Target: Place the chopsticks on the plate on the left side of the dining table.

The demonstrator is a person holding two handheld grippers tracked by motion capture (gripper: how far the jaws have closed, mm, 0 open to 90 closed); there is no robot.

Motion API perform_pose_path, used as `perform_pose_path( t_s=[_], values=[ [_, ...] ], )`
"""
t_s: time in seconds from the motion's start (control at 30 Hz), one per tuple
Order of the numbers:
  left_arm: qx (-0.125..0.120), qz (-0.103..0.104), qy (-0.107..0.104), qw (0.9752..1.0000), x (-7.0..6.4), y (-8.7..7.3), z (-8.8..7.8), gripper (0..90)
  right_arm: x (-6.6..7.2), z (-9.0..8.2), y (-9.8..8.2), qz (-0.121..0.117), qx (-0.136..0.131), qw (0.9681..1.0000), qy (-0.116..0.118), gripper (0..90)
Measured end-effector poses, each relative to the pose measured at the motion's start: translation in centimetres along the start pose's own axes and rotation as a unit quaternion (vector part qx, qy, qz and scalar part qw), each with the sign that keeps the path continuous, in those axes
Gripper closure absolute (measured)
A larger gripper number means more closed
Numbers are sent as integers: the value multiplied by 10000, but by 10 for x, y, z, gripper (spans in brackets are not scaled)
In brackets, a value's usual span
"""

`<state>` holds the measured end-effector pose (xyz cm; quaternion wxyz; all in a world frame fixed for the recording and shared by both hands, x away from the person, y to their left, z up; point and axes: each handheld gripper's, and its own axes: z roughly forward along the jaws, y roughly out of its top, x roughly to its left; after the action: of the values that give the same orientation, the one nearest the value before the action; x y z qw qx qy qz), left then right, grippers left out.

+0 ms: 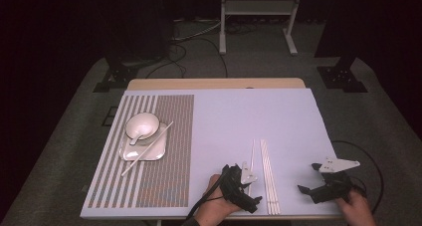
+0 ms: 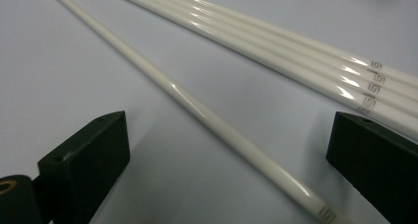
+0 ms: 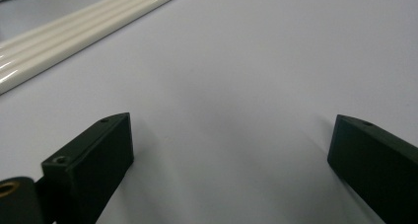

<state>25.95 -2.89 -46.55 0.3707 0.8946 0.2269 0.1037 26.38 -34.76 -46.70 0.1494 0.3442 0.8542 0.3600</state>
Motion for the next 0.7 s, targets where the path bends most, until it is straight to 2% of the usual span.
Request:
perform_pose_path(
  t_s=[0.7],
  values=[
    [15, -89, 151, 9998, 18, -15, -16, 12, 0, 0, 0, -1, 0, 10000, 0, 22]
  ],
)
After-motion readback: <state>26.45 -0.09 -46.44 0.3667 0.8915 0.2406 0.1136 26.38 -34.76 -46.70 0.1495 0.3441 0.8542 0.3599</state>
